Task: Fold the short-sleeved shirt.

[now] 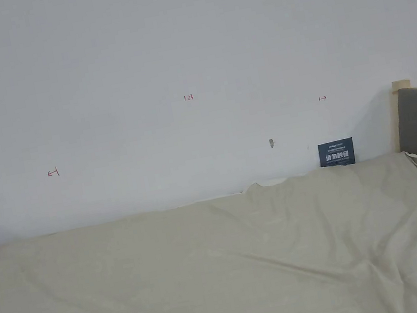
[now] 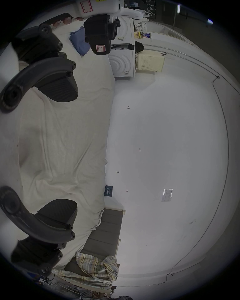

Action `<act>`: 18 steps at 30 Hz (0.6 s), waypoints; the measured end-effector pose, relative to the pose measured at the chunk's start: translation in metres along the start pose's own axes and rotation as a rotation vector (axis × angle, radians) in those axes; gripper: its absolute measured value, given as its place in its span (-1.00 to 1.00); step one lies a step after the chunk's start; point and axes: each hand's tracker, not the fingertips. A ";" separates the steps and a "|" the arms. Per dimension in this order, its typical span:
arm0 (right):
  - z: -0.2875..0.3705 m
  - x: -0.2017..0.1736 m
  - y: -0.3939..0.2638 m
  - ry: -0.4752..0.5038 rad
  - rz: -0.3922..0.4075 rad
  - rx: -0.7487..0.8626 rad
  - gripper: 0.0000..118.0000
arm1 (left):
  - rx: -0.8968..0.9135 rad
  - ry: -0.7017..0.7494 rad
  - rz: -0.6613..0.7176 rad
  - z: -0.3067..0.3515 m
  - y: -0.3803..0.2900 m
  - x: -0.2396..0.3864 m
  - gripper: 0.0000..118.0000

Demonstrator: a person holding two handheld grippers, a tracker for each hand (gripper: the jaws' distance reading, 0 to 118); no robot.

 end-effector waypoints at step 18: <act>0.000 0.000 -0.003 0.003 -0.008 -0.007 1.00 | -0.039 -0.009 0.033 0.000 -0.001 0.000 1.00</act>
